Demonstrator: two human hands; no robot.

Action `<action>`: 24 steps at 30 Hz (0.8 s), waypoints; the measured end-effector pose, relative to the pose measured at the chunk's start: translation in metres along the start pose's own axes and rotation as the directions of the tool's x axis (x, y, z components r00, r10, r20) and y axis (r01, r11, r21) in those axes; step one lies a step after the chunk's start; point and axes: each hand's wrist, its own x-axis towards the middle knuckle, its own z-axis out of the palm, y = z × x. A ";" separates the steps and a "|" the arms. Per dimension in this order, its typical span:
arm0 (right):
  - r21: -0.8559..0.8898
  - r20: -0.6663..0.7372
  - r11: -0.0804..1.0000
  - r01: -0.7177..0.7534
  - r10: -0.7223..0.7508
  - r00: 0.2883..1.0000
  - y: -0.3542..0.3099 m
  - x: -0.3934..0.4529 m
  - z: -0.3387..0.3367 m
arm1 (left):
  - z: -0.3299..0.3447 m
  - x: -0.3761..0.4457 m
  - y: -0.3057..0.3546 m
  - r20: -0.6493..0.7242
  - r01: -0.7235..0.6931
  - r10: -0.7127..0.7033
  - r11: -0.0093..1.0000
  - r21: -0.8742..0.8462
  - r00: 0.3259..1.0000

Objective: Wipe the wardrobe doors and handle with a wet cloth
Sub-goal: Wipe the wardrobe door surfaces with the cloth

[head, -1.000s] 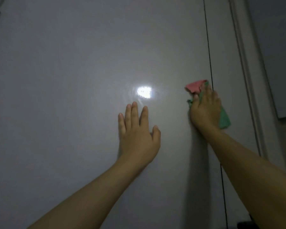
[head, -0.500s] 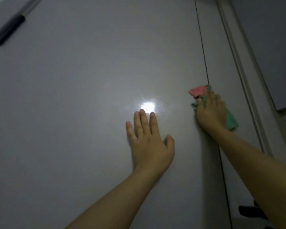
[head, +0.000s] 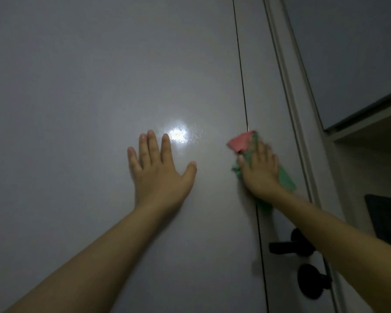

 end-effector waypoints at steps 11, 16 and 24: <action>0.009 0.085 0.959 -0.282 0.280 0.956 0.018 -0.024 -0.010 | -0.010 -0.062 -0.007 0.126 -0.063 0.081 0.988 -0.139 0.989; -0.069 0.344 0.995 -0.078 0.097 0.934 0.007 -0.061 -0.010 | 0.008 -0.084 -0.007 0.179 -0.119 0.127 0.991 -0.056 0.976; 0.067 0.183 0.994 -0.089 0.076 0.980 -0.072 -0.073 0.013 | -0.002 -0.079 -0.016 0.217 -0.101 0.149 0.971 -0.219 0.965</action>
